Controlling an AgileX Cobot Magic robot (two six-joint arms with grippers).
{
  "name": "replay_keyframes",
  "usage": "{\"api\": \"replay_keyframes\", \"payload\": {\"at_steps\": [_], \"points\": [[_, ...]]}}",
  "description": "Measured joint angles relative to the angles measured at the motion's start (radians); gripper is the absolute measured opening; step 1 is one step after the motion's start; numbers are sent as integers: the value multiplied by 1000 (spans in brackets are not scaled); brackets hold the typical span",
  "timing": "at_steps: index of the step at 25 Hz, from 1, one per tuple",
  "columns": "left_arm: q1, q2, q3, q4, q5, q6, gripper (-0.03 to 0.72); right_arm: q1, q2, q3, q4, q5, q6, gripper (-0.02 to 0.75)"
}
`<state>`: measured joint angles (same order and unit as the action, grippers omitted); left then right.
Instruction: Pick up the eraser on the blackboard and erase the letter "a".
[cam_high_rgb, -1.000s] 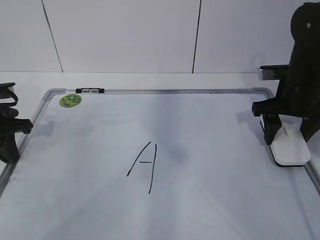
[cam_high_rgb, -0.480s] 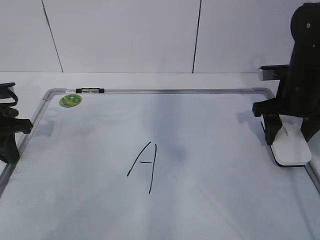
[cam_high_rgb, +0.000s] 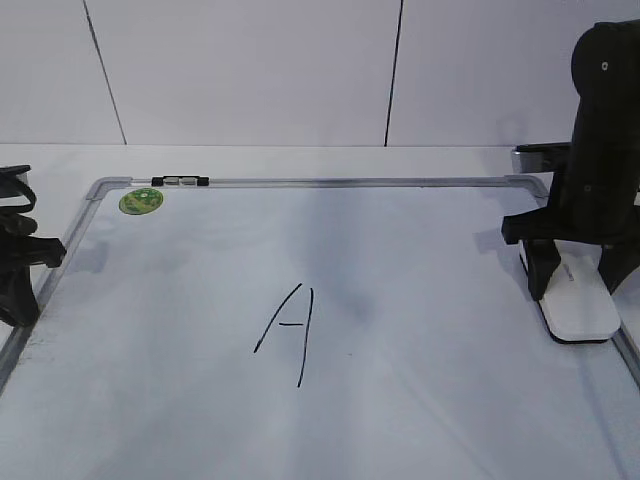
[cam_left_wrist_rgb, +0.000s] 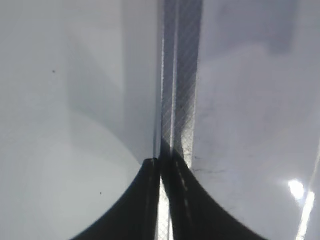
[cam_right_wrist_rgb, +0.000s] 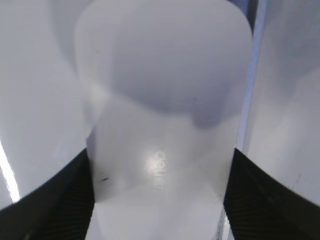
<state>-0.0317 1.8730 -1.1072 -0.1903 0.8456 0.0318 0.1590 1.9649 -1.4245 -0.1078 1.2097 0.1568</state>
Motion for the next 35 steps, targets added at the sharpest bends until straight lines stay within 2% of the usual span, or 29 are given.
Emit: {"api": "replay_keyframes", "payload": {"at_steps": [11, 20, 35], "points": [[0, 0, 0, 0, 0, 0, 35, 0, 19, -5, 0, 0, -3, 543], [0, 0, 0, 0, 0, 0, 35, 0, 19, -5, -18, 0, -22, 624], [0, 0, 0, 0, 0, 0, 35, 0, -32, -31, -23, 0, -22, 617]]}}
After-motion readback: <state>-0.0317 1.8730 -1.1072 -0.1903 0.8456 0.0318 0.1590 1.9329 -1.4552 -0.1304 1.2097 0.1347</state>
